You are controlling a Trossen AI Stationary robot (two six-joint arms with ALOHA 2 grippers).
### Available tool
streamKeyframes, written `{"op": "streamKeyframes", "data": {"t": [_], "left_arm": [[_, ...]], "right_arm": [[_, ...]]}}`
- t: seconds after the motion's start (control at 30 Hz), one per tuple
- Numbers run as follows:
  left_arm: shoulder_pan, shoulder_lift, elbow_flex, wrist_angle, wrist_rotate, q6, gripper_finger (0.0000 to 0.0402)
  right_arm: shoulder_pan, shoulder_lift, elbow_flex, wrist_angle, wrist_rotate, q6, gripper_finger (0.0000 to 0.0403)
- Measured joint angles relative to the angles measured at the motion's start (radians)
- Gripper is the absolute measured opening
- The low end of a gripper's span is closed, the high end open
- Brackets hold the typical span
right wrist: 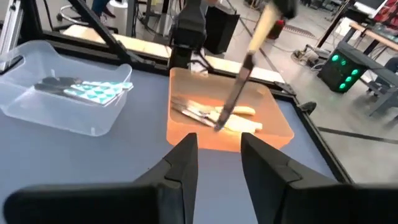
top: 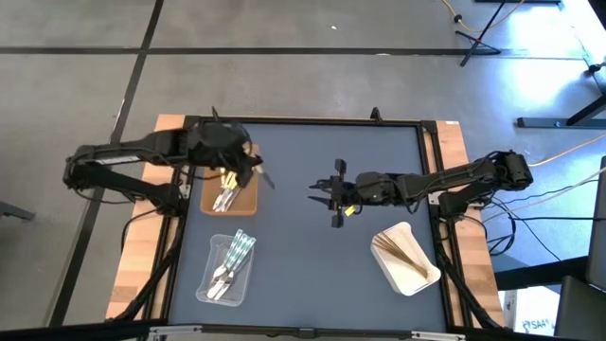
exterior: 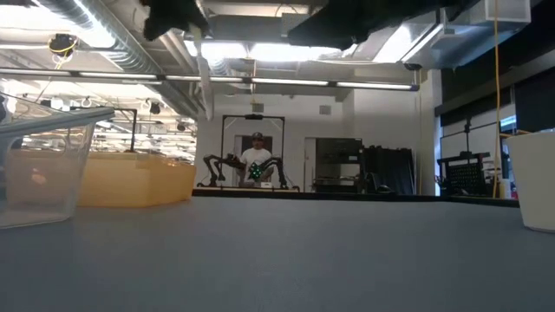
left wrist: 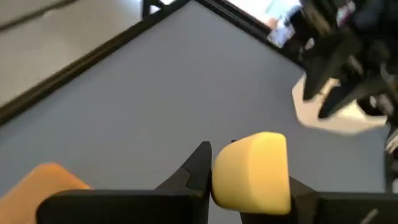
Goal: Sort silverware by color (type)
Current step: Put the yellow knife into the orange bin
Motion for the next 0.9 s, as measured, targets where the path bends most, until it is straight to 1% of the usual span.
{"op": "streamKeyframes", "data": {"t": [0.2, 0.3, 0.53, 0.7, 0.9], "left_arm": [[0.132, -0.081, 0.001, -0.203, 0.081, -0.091, 0.0041], [0.204, -0.1, 0.0, -0.319, 0.13, -0.101, 0.0041], [0.351, -0.09, 0.0, -0.512, 0.233, -0.098, 0.0041], [0.418, -0.051, 0.0, -0.569, 0.252, -0.061, 0.0041], [0.47, 0.033, 0.0, -0.571, 0.252, -0.001, 0.0041]], "right_arm": [[0.0, 0.001, 0.0, -0.008, 0.0, 0.0, 0.0111], [0.0, 0.001, 0.0, -0.006, 0.0, 0.0, 0.0111], [0.0, 0.001, 0.0, -0.004, 0.0, 0.001, 0.0111], [0.0, 0.001, 0.0, -0.004, 0.0, 0.001, 0.0111], [0.0, 0.001, 0.0, -0.004, 0.0, 0.001, 0.0111]]}}
